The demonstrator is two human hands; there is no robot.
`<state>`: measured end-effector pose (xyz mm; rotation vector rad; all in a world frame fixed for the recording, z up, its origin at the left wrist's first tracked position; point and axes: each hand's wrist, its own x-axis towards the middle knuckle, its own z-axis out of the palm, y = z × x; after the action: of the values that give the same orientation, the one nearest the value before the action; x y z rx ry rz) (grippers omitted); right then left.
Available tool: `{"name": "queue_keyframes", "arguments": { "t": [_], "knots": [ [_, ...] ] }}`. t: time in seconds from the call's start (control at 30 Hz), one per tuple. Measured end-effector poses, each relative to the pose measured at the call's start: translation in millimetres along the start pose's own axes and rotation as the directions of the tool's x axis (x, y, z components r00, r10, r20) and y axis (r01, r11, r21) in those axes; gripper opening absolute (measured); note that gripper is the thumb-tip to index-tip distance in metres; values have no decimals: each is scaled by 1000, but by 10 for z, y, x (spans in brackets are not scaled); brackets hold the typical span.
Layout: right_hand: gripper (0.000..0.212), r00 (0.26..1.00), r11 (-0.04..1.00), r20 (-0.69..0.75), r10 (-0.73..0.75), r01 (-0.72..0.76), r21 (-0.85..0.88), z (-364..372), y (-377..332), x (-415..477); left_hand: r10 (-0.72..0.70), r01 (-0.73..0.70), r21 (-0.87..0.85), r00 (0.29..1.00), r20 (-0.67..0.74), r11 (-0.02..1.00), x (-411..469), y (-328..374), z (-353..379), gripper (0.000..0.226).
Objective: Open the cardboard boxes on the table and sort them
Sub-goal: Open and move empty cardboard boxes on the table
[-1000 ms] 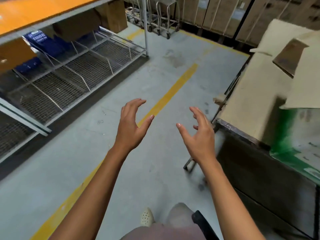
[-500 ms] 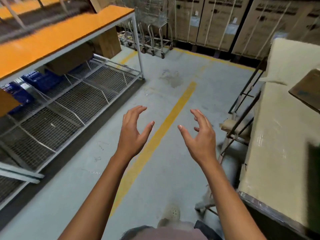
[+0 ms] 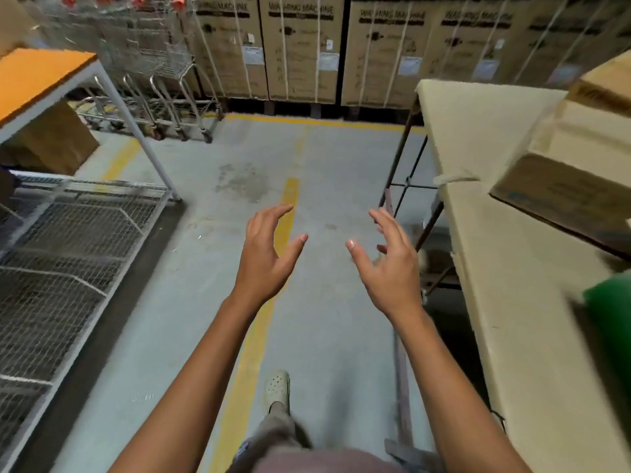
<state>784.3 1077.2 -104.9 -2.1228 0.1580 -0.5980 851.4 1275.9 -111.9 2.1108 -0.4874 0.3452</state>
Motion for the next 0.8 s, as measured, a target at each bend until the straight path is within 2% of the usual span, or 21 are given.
{"name": "queue_keyframes", "arguments": {
  "t": [0.13, 0.3, 0.47, 0.63, 0.8],
  "knots": [
    [61, 989, 997, -141, 51, -59, -56, 146, -16, 534, 113, -105, -89, 989, 99, 991, 824, -216, 182, 47],
    [58, 956, 985, -286, 68, -109, -131, 92, -79, 1057, 283, -251, -180, 942, 181, 951, 1741, -242, 448, 45],
    [59, 879, 961, -469, 90, -200, -190, -168, 74, 1443, 407, -327, -309, 879, 247, 893, 2374, -91, 937, 46],
    [52, 796, 940, -595, 114, -281, -196, -539, 296, 1730, 510, -381, -396, 806, 300, 835, 2903, 219, 1570, 50],
    [57, 709, 913, -692, 132, -359, -193, -966, 626, 2111, 606, -445, -446, 720, 337, 777, 3433, 680, 2230, 48]
  ]
}}
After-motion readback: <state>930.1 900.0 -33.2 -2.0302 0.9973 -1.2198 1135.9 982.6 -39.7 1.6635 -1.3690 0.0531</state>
